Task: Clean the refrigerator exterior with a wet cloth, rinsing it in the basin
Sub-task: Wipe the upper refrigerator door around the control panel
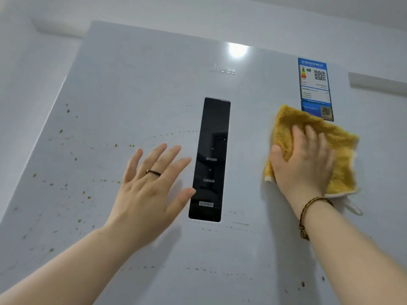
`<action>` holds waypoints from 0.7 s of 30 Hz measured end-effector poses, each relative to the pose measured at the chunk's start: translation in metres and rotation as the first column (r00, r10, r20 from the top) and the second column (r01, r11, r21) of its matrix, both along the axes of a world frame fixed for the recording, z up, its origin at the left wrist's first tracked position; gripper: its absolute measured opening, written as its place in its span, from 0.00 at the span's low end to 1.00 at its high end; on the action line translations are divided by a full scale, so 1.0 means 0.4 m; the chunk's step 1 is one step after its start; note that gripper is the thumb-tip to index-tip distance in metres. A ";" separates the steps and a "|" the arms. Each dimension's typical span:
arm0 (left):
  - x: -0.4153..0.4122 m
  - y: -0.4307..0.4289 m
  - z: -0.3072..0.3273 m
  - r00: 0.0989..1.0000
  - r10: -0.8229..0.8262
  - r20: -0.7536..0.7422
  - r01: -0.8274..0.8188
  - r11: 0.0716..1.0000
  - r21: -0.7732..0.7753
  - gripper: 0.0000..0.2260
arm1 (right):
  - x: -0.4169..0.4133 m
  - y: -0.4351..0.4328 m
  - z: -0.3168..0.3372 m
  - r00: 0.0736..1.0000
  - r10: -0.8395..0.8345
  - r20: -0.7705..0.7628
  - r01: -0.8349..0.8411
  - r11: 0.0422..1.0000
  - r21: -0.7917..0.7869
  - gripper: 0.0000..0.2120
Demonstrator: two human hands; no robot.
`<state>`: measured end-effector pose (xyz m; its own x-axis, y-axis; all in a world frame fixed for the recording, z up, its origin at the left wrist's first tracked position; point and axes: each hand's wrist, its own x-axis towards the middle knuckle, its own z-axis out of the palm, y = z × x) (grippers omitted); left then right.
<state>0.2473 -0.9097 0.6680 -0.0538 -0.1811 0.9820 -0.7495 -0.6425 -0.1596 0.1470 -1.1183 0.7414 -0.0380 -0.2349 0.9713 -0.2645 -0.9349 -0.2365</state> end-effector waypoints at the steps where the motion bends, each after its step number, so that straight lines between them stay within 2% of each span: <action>1: 0.007 0.013 -0.005 1.000 0.008 -0.002 -0.008 1.000 -0.018 0.25 | 0.002 0.022 0.001 1.000 -0.010 -0.009 0.011 0.997 0.076 0.29; 3: 0.024 0.055 -0.015 0.999 0.004 -0.042 -0.007 0.997 -0.081 0.24 | 0.022 0.080 -0.012 0.997 -0.009 -0.070 0.013 0.998 0.063 0.29; 6: 0.036 0.130 -0.025 0.991 0.006 -0.136 -0.030 0.984 -0.177 0.27 | 0.066 0.151 -0.036 0.977 -0.045 -0.211 0.002 0.980 -0.199 0.33; 8: 0.038 0.179 -0.027 0.977 0.027 -0.210 -0.073 0.975 -0.211 0.33 | 0.090 0.193 -0.031 0.966 -0.061 -0.252 -0.036 0.931 -0.363 0.36; 12: 0.047 0.267 -0.044 0.928 0.074 -0.366 -0.160 0.965 -0.210 0.41 | 0.134 0.258 -0.020 0.929 -0.055 -0.365 -0.169 0.816 -0.553 0.40; 15: 0.056 0.297 -0.059 0.894 0.102 -0.437 -0.188 0.969 -0.159 0.36 | 0.130 0.251 0.008 0.917 -0.051 -0.395 -0.196 0.806 -0.559 0.41; 17: 0.062 0.303 -0.065 0.874 0.106 -0.474 -0.192 0.972 -0.137 0.32 | 0.116 0.244 0.035 0.952 -0.045 -0.302 -0.100 0.889 -0.448 0.38; 19: 0.073 0.305 -0.072 0.851 0.111 -0.513 -0.197 0.973 -0.117 0.29 | 0.112 0.258 0.040 0.971 -0.032 -0.238 -0.040 0.956 -0.290 0.31; 21: 0.082 0.302 -0.081 0.838 0.062 -0.542 -0.158 0.979 -0.132 0.28 | 0.129 0.294 0.004 0.967 -0.055 -0.248 -0.015 0.961 -0.275 0.30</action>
<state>0.2801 -0.7890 0.6357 0.4964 0.0124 0.8680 -0.6102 -0.7062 0.3590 0.1985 -1.0008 0.7430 0.2130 0.0382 0.9763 -0.3013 -0.9480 0.1028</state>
